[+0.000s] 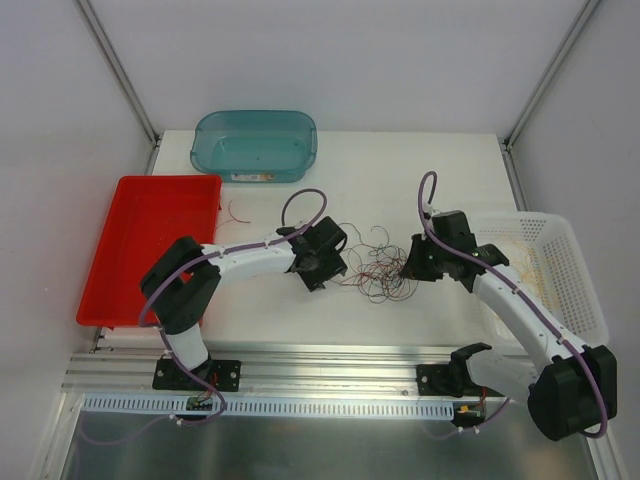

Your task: Untangle the cables

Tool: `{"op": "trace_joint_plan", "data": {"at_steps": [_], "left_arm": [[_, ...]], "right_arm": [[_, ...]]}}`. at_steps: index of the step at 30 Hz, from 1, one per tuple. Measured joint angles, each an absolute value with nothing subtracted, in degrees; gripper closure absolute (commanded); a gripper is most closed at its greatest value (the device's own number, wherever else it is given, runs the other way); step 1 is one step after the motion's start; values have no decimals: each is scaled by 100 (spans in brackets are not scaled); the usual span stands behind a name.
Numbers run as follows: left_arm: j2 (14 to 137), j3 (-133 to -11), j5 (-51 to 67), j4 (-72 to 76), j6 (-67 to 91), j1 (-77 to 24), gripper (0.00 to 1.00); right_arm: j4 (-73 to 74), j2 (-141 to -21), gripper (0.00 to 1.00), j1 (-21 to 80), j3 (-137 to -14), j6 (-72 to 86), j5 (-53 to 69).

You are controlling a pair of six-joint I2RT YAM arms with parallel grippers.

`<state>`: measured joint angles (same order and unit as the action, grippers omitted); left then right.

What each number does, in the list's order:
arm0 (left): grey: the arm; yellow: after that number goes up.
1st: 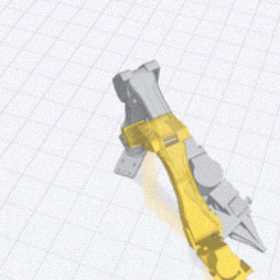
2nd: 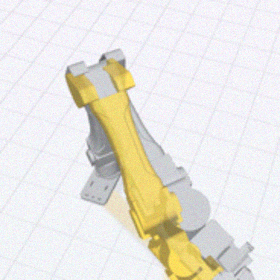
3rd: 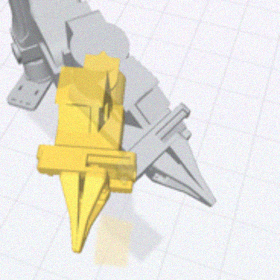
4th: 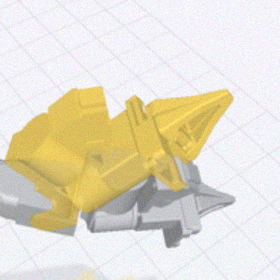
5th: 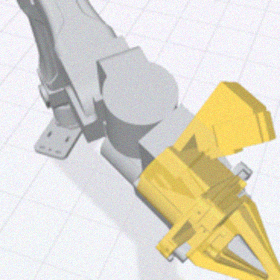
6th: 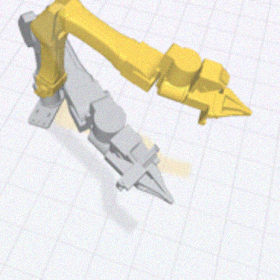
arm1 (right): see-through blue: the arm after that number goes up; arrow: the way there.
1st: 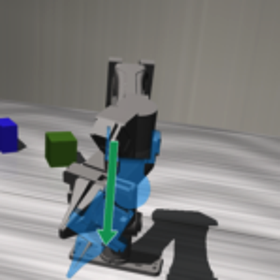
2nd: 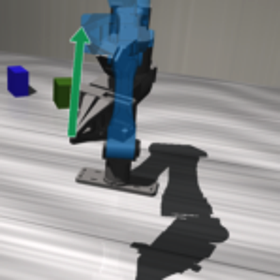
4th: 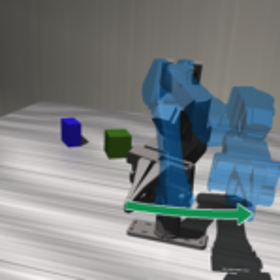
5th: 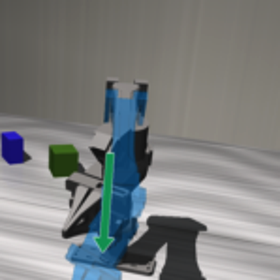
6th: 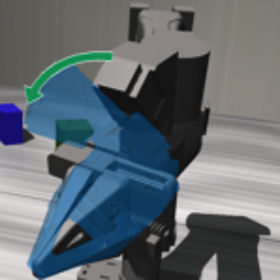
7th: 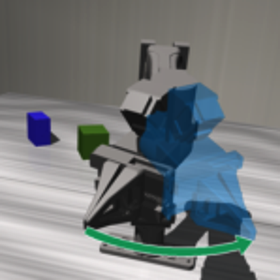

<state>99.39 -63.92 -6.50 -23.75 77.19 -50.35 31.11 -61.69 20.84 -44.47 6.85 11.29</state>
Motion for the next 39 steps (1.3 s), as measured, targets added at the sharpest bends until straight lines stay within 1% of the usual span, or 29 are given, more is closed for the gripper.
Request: {"op": "trace_joint_plan", "data": {"at_steps": [2, 11, 14, 18, 19, 21, 22, 27, 30, 35, 39], "left_arm": [[10055, -6447, -670, -2344, 7909, -5070, 47], [10468, -6523, -668, -2303, 8438, -5107, 61], [10530, -6547, -668, -2276, 8519, -5107, 68], [10584, -6589, -666, -2261, 8608, -5109, 80], [10589, -6589, -670, -2255, 8624, -5109, 86], [10606, -6589, -672, -2259, 8648, -5109, 93], [10608, -6589, -674, -2255, 8654, -5109, 99], [10527, -6469, -827, -2174, 8643, -5098, 100], [10213, -6134, -1076, -2187, 8525, -5017, 100], [9126, -5529, -1557, -2460, 8090, -4392, 100], [8110, -5365, -2056, -2648, 7537, -3852, 100]], "right_arm": [[3105, -6152, 95, 2093, -4412, 690, 1129], [3074, -5955, 95, 2106, -4368, 703, 1131], [3079, -5861, 95, 2106, -4368, 703, 1131], [3116, -5736, 95, 2115, -4383, 703, 1131], [3135, -5712, 95, 2117, -4394, 703, 1131], [3188, -5675, 95, 2117, -4436, 703, 1131], [3205, -5658, 95, 2117, -4458, 703, 1129], [3315, -5590, 99, 2121, -4491, 681, 965], [3441, -5553, 99, 2115, -4491, 655, 751], [3658, -5443, 99, 1927, -4491, 604, 392], [3765, -5415, 99, 1697, -4491, 567, 261]]}}
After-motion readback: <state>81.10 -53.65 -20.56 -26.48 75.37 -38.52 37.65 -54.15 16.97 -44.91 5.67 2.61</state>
